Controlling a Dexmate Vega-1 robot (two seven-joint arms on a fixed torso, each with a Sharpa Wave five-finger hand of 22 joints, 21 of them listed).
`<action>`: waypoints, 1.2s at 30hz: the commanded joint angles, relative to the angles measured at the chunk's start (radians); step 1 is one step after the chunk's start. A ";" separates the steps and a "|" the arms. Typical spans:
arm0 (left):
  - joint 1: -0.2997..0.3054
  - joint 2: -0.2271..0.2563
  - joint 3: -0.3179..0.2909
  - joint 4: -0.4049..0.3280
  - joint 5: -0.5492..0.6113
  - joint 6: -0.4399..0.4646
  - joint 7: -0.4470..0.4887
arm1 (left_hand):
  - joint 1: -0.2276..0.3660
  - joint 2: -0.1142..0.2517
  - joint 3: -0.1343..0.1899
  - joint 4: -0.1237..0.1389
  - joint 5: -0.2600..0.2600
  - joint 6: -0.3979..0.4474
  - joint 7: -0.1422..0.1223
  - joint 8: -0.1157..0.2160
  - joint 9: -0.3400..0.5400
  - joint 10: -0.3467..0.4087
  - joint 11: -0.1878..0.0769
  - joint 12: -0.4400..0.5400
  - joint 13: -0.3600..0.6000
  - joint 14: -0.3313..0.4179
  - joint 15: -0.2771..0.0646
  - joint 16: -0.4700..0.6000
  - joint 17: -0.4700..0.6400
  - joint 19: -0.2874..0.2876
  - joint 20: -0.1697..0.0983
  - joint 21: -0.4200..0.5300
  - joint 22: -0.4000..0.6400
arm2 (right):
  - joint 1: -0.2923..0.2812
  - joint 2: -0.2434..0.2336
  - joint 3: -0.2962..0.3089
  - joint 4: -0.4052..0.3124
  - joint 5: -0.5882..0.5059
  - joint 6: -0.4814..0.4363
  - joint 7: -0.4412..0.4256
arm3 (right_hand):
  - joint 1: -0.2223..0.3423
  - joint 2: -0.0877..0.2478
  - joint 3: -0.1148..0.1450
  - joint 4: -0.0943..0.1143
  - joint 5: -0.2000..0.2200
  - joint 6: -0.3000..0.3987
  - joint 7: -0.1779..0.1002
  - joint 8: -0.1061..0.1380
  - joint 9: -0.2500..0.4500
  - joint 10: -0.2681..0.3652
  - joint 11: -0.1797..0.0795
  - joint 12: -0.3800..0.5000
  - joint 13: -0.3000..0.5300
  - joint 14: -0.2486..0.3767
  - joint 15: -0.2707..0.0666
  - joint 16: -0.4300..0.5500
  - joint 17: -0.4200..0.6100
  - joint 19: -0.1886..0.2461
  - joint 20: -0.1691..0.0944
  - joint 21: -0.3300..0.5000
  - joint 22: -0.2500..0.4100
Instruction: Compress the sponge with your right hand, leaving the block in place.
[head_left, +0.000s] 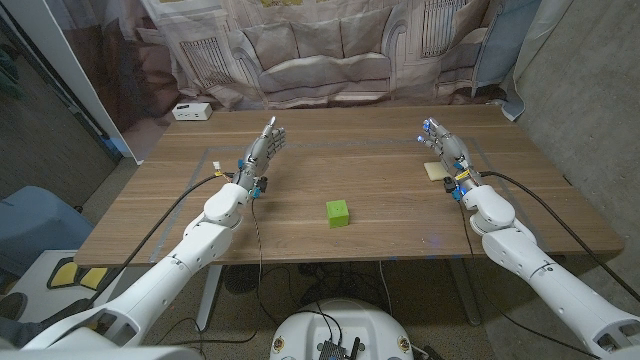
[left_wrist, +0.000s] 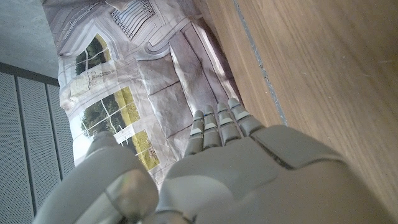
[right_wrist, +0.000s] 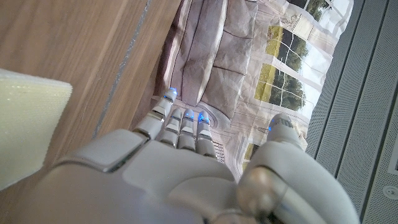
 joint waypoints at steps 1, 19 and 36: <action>0.042 0.052 -0.020 -0.087 0.028 0.005 0.019 | 0.013 -0.002 0.004 -0.006 -0.002 0.010 0.002 0.007 0.004 0.009 0.007 0.007 0.003 0.008 0.002 0.000 0.004 0.012 0.000 -0.003 0.006 | -0.054 -0.020 0.020 -0.083 -0.092 0.013 -0.101 | 0.016 0.001 0.001 -0.007 -0.002 0.011 0.003 0.004 0.004 0.016 0.000 0.002 0.005 0.027 0.001 0.014 -0.001 0.031 -0.003 0.010 0.002; 0.091 0.087 -0.054 -0.128 0.048 -0.045 0.018 | 0.018 0.000 0.004 -0.011 -0.005 0.022 -0.001 0.006 0.004 0.017 0.003 0.006 0.003 0.019 -0.001 -0.002 0.004 0.007 0.005 -0.013 0.006 | -0.186 -0.057 0.093 -0.236 -0.199 -0.024 -0.252 | 0.039 -0.019 -0.002 -0.016 -0.003 0.042 0.034 0.012 0.005 0.059 0.023 0.004 0.005 0.060 0.026 0.020 -0.006 0.065 0.015 0.013 0.002; 0.093 0.068 -0.053 -0.108 0.055 -0.090 0.006 | 0.021 0.001 0.004 -0.015 -0.008 0.037 0.000 0.006 0.004 0.031 0.000 0.007 0.004 0.031 -0.004 -0.003 0.004 0.010 0.005 -0.019 0.006 | -0.260 -0.076 0.151 -0.323 -0.341 -0.114 -0.377 | 0.074 -0.024 0.008 -0.026 0.000 0.061 0.016 0.016 0.005 0.081 0.011 0.002 0.006 0.061 0.004 0.015 -0.009 0.064 0.009 0.006 0.002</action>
